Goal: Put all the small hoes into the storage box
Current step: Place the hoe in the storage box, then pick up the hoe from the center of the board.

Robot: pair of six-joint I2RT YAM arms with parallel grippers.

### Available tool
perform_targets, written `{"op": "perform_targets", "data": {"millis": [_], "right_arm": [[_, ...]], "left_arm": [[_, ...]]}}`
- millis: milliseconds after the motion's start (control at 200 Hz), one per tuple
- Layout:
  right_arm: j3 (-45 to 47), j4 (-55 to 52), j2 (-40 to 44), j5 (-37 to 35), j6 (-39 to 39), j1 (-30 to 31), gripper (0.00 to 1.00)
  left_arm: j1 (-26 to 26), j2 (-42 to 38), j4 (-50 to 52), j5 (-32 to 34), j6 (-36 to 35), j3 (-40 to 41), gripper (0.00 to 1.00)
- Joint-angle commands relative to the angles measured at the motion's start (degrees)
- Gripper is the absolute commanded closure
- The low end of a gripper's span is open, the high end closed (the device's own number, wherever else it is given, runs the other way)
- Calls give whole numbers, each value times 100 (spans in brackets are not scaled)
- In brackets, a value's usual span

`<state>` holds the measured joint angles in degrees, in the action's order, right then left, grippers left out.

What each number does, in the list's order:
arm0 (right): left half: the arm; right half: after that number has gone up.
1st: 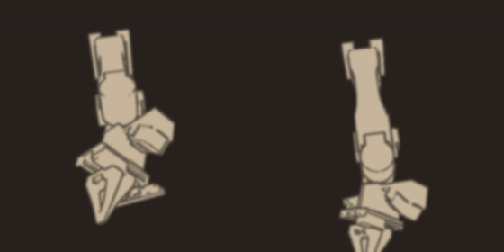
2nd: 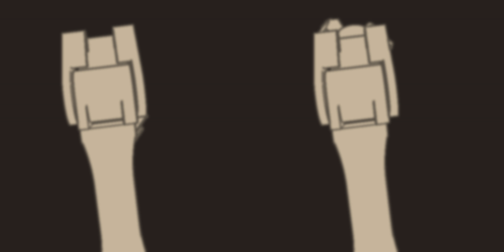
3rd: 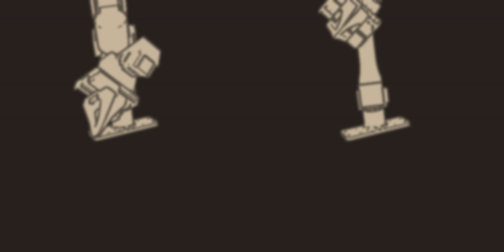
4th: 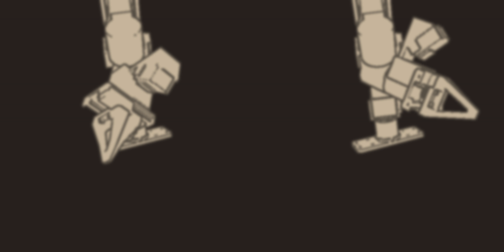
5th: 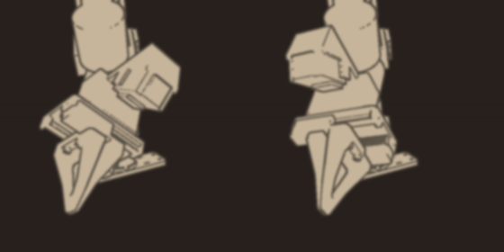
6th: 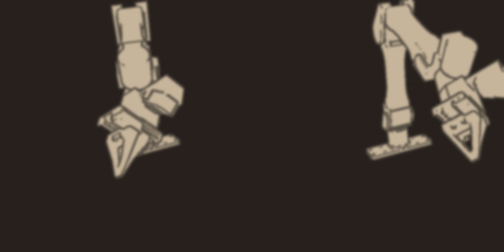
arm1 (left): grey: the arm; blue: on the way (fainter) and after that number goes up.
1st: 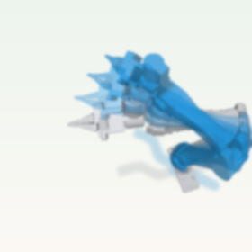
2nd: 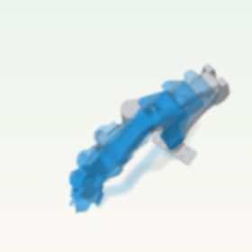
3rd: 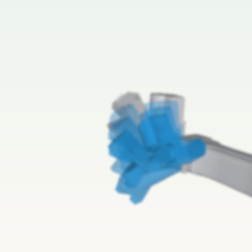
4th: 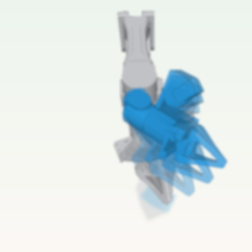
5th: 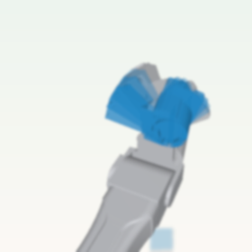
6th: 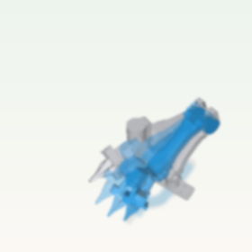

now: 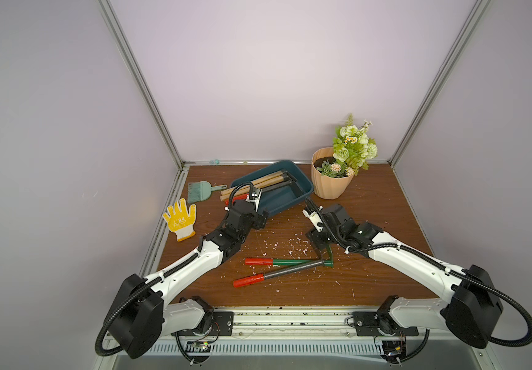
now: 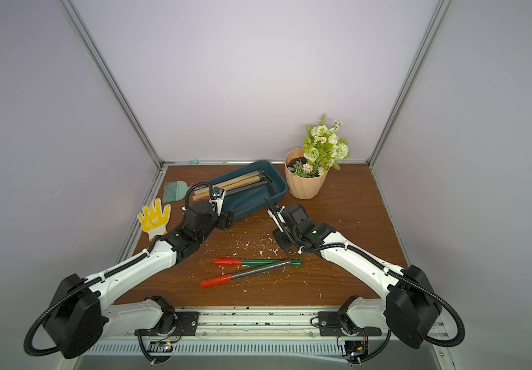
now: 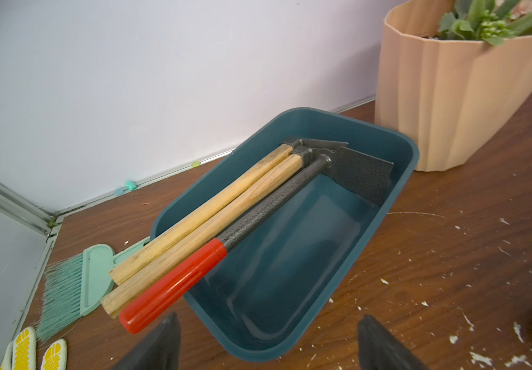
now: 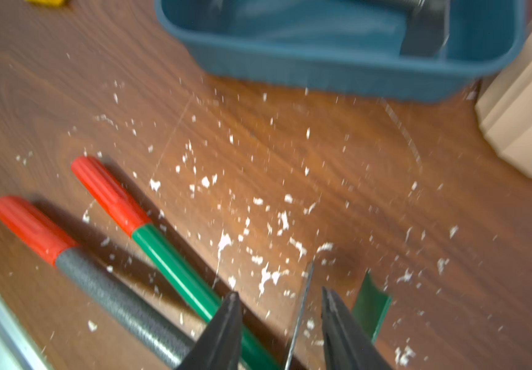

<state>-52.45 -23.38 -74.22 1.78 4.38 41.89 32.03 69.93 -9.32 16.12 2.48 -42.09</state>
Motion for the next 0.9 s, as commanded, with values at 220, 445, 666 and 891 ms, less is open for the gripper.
{"op": "perform_targets", "data": {"millis": [220, 445, 666, 891], "right_arm": [[277, -93, -161, -309, 353, 74, 54], [359, 44, -504, -461, 392, 74, 55], [303, 217, -906, -738, 515, 89, 59], [127, 297, -1001, -942, 579, 126, 86]], "left_arm": [[-243, -264, -234, -165, 343, 101, 13], [-244, -358, -203, -140, 374, 132, 12], [-252, -420, -147, -109, 406, 192, 13], [-252, -399, -77, -78, 463, 283, 13]]}}
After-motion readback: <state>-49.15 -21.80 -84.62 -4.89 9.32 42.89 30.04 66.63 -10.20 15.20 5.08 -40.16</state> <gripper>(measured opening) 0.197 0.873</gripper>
